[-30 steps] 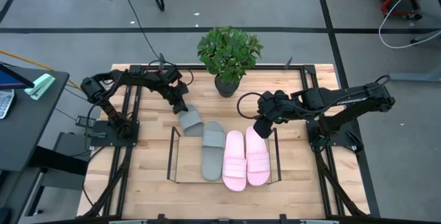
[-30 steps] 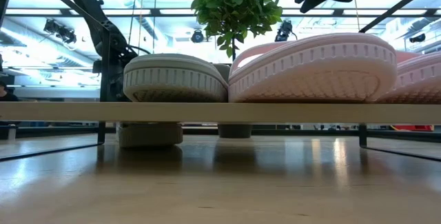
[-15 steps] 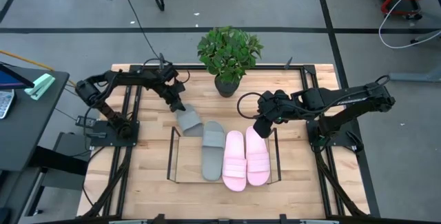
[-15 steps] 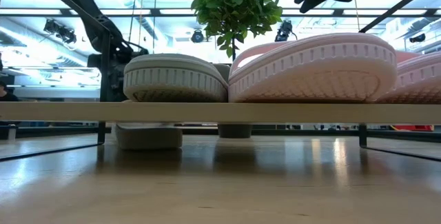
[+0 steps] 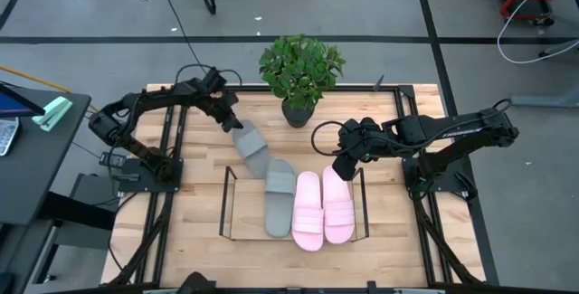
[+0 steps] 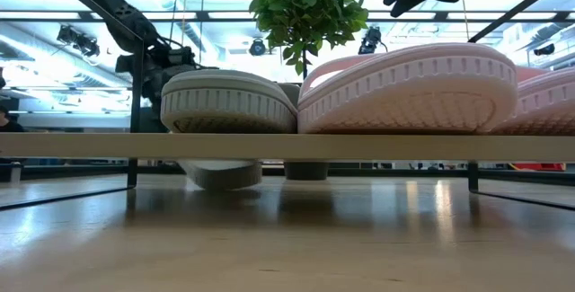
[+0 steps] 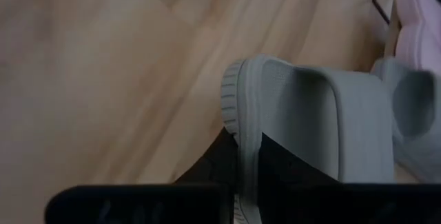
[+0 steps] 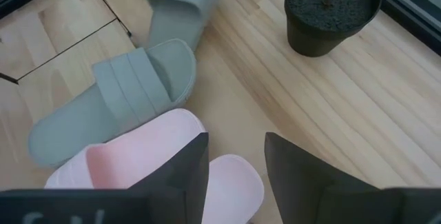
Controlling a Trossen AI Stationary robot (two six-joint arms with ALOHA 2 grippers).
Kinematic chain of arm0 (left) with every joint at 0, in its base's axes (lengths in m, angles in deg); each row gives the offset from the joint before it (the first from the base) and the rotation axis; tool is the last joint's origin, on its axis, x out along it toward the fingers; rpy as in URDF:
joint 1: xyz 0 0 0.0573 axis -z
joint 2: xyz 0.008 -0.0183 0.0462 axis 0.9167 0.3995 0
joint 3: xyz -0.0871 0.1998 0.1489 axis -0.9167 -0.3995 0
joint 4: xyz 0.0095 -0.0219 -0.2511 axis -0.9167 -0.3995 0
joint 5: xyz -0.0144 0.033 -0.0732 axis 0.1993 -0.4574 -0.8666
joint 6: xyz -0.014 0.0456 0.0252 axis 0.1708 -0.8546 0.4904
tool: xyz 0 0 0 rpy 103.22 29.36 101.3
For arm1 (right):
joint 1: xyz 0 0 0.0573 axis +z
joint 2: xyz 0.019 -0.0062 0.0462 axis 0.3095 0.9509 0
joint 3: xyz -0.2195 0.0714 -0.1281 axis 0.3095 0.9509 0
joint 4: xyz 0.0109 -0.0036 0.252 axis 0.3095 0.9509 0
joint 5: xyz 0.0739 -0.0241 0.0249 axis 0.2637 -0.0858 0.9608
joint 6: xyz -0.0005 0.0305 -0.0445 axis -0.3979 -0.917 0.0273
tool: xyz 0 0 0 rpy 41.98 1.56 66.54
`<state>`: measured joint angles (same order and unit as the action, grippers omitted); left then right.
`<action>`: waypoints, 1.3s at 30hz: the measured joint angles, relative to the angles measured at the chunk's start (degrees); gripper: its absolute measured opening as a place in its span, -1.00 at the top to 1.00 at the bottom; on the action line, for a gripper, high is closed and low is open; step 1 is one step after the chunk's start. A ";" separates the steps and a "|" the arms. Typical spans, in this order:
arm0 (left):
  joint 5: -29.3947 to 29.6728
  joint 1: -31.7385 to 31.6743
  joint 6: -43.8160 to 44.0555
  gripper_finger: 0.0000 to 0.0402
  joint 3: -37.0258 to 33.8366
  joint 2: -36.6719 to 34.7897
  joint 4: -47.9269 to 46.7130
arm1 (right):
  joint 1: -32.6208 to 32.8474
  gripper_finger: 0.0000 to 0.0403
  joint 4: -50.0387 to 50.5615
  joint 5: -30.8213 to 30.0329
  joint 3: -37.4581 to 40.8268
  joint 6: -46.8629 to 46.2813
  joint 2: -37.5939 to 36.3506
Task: Pick and place slides into the shelf
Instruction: Put the gray slipper on the shelf
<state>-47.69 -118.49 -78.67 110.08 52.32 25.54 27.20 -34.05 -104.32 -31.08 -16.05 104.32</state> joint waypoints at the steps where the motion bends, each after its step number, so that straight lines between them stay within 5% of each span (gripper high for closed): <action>1: 0.02 -0.41 -0.19 0.85 0.77 -0.11 -0.44 | 0.00 0.27 -0.02 0.00 0.00 0.00 0.00; 13: 3.04 -4.68 -7.56 0.85 12.76 -0.87 -13.64 | 0.04 0.27 -0.02 -0.33 0.00 0.00 0.00; 28: 3.63 -6.26 -17.58 0.85 35.82 -0.86 -37.75 | 0.02 0.27 -0.02 -1.78 0.00 0.17 0.00; 39: -3.75 0.68 -23.30 0.85 38.75 -0.81 -45.51 | 0.02 0.27 -0.02 -2.56 0.00 1.66 0.00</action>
<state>-51.43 -117.81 -101.97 148.83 51.50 -19.97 27.22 -34.07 -106.88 -31.08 -14.39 104.32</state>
